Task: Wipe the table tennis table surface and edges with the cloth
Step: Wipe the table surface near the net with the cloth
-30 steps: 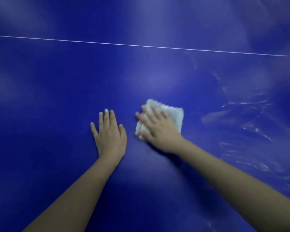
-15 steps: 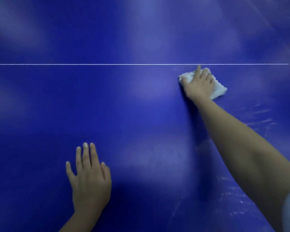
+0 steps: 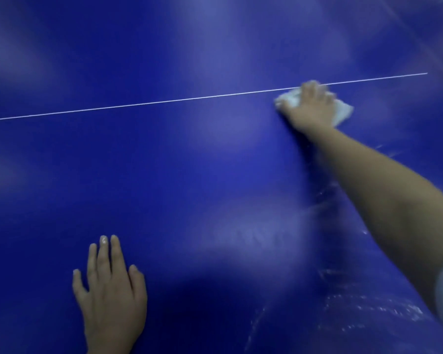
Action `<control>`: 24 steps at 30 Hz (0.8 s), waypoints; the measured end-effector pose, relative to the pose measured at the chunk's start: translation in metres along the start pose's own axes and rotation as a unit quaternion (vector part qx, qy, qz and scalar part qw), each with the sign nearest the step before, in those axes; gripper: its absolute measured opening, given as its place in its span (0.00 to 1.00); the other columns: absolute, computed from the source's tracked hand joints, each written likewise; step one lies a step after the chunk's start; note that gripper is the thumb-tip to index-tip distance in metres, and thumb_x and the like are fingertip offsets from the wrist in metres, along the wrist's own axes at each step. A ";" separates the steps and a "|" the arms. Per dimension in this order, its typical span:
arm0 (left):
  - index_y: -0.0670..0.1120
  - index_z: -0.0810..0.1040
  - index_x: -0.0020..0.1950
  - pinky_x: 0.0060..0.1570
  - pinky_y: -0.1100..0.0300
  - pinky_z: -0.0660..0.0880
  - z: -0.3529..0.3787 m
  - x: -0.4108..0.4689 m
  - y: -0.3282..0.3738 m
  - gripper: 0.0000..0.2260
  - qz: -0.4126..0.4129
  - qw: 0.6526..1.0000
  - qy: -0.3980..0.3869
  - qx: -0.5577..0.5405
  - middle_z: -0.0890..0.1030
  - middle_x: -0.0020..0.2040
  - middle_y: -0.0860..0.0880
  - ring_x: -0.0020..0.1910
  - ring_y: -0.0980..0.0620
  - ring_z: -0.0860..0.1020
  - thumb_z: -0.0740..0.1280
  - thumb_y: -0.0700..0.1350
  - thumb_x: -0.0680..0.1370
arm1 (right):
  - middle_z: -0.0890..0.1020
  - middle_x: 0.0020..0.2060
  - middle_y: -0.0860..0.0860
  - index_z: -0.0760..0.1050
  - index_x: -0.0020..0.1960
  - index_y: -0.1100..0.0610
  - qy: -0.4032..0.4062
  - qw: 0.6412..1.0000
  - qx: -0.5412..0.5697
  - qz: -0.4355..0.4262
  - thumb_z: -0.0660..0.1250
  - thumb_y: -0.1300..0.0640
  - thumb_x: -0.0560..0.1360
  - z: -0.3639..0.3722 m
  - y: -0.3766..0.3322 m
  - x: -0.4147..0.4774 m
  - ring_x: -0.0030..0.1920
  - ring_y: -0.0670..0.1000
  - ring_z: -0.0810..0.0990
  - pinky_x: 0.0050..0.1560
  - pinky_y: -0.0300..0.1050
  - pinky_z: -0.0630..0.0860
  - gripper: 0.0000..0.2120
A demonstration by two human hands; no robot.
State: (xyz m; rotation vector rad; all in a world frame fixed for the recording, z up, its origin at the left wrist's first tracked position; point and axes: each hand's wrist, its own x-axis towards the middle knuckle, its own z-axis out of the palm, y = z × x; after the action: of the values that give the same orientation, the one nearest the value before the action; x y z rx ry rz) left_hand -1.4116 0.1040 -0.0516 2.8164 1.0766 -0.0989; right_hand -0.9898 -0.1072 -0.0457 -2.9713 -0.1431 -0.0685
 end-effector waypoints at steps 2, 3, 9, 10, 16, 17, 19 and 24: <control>0.39 0.59 0.74 0.68 0.37 0.53 0.000 0.000 0.000 0.31 0.001 1.000 0.003 0.004 0.61 0.75 0.41 0.74 0.43 0.58 0.43 0.53 0.75 | 0.56 0.75 0.56 0.55 0.75 0.57 -0.023 0.995 -0.021 0.094 0.50 0.32 0.74 -0.009 0.061 0.002 0.74 0.60 0.54 0.73 0.56 0.50 0.39; 0.39 0.59 0.74 0.68 0.36 0.54 0.000 0.000 -0.001 0.31 0.002 1.000 0.005 0.005 0.61 0.74 0.40 0.74 0.43 0.58 0.43 0.53 0.75 | 0.54 0.76 0.55 0.53 0.76 0.56 -0.034 0.993 -0.014 0.112 0.49 0.33 0.75 -0.013 0.079 -0.005 0.75 0.59 0.52 0.73 0.56 0.48 0.38; 0.38 0.58 0.74 0.69 0.36 0.52 0.000 -0.002 0.001 0.30 0.010 1.000 0.018 -0.005 0.61 0.74 0.39 0.75 0.42 0.57 0.45 0.51 0.76 | 0.65 0.70 0.57 0.61 0.72 0.55 -0.055 0.987 0.056 -0.143 0.59 0.39 0.72 -0.023 0.034 -0.140 0.66 0.61 0.65 0.68 0.52 0.57 0.33; 0.38 0.58 0.74 0.69 0.36 0.52 0.000 -0.002 0.001 0.30 0.010 1.000 0.021 -0.006 0.61 0.74 0.39 0.74 0.42 0.57 0.45 0.51 0.76 | 0.66 0.69 0.56 0.63 0.71 0.55 -0.071 0.974 0.062 -0.206 0.56 0.38 0.70 -0.023 0.018 -0.177 0.64 0.60 0.67 0.67 0.51 0.59 0.34; 0.38 0.57 0.75 0.69 0.36 0.51 0.004 -0.002 -0.003 0.30 0.020 0.999 0.035 -0.013 0.59 0.75 0.40 0.75 0.42 0.55 0.44 0.52 0.76 | 0.62 0.74 0.53 0.60 0.74 0.53 -0.139 0.843 0.045 -0.517 0.56 0.36 0.72 -0.015 -0.009 -0.336 0.73 0.57 0.58 0.73 0.53 0.48 0.36; 0.38 0.57 0.75 0.69 0.36 0.50 0.005 -0.001 -0.003 0.30 0.021 0.999 0.037 -0.014 0.59 0.75 0.40 0.75 0.42 0.55 0.44 0.52 0.76 | 0.63 0.74 0.53 0.60 0.74 0.54 -0.134 0.845 0.049 -0.515 0.57 0.37 0.71 -0.018 -0.001 -0.329 0.72 0.58 0.60 0.73 0.53 0.50 0.36; 0.39 0.57 0.75 0.70 0.37 0.49 0.005 -0.001 -0.002 0.29 0.021 0.999 0.038 -0.020 0.58 0.76 0.40 0.75 0.43 0.54 0.45 0.52 0.77 | 0.66 0.72 0.58 0.64 0.73 0.56 -0.095 0.893 0.064 -0.435 0.55 0.37 0.69 -0.023 0.017 -0.291 0.69 0.60 0.66 0.70 0.53 0.57 0.37; 0.39 0.56 0.75 0.71 0.38 0.47 0.005 0.000 -0.001 0.24 0.019 0.998 0.041 -0.035 0.57 0.76 0.40 0.76 0.44 0.52 0.52 0.46 0.80 | 0.61 0.72 0.64 0.56 0.74 0.58 -0.051 0.997 0.045 -0.022 0.59 0.38 0.72 -0.034 0.093 -0.176 0.72 0.61 0.60 0.70 0.51 0.54 0.38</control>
State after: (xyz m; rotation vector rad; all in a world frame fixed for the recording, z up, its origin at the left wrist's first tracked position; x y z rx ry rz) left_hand -1.4124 0.1042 -0.0563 2.7987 1.0215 0.0568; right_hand -1.1569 -0.2207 -0.0365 -2.8830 -0.2199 0.0817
